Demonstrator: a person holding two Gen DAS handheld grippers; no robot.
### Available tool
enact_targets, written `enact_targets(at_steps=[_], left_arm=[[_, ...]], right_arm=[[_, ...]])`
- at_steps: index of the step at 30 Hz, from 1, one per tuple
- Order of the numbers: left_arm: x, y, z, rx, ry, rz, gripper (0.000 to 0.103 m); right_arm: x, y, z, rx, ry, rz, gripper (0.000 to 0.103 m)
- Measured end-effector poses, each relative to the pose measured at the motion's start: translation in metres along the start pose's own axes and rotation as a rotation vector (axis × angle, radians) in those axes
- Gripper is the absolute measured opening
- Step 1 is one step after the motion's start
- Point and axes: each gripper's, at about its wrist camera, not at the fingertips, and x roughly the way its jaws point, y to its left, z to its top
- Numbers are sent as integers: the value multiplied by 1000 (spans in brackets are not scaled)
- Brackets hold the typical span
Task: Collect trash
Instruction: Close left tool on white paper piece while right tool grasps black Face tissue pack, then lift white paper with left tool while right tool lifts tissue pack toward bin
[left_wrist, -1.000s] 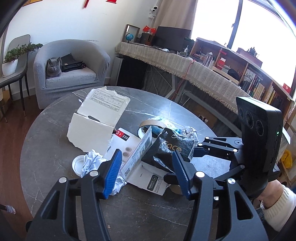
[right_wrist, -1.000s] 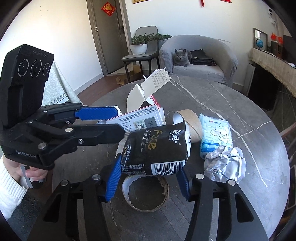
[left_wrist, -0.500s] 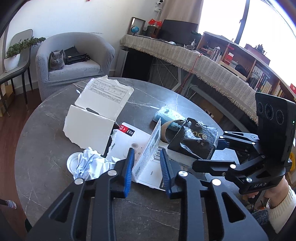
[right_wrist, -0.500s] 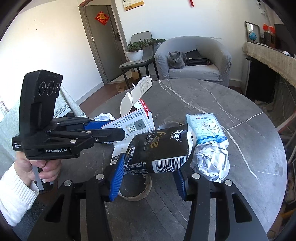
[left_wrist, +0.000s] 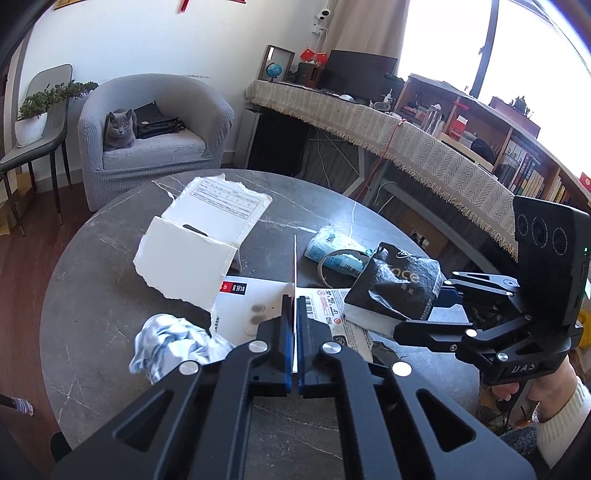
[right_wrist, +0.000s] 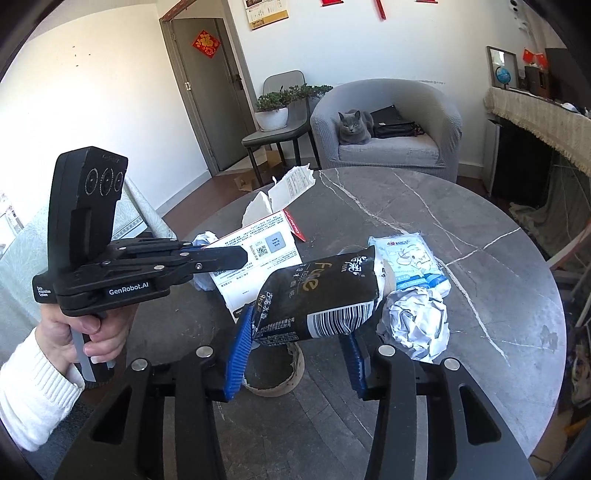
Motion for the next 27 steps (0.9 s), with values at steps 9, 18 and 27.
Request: enact_targets(at_steps=[9,18,27], left_arm=[[-21,-1,6,-8,-74,-3,3],[-43,0,7,-39,-135,-15,3],[-56,-4,-1,-37,-169,-22,3]], right_arm=[[-15,2,1,-7,-38,-15,45],[-29,3,-1,-3,-60,-36,38],[-8,3,-8,19,2,-79,31]])
